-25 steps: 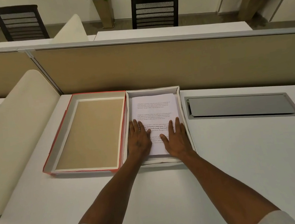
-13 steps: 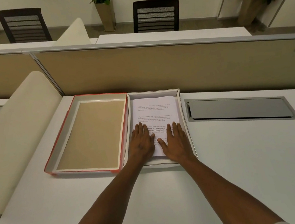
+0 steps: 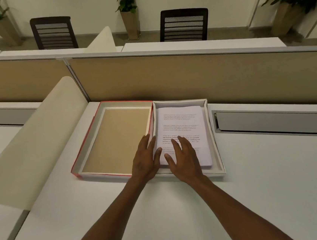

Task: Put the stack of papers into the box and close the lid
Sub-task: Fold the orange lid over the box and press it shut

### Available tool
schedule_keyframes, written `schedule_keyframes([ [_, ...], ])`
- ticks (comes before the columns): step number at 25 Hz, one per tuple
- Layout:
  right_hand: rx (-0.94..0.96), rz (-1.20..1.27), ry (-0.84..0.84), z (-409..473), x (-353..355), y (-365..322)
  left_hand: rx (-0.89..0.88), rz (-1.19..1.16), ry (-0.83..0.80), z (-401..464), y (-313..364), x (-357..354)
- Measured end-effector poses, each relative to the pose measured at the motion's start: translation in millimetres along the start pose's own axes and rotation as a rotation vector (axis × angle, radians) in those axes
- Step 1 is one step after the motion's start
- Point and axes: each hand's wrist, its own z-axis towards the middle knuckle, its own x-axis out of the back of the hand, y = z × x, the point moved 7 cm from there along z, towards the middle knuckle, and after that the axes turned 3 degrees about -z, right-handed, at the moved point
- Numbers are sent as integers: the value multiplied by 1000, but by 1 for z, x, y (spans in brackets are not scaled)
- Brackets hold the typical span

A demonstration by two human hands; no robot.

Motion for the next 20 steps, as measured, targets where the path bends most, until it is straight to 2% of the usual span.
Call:
schedule_keyframes([
  [3,65,11,-93,-17,-17,-41,84,50,62,-16,-36,35],
  [8,193,-170,-229,-38,-46,-97,167,145,65,-33,-90,77],
  [16,207,-345,-237,-51,-79,-106,254,284,105,-31,-160,135],
  [18,194,-353,-206,-52,-80,-106,346,294,106,-29,-178,142],
  [20,177,-358,-178,-53,-81,-107,519,219,92,-30,-197,148],
])
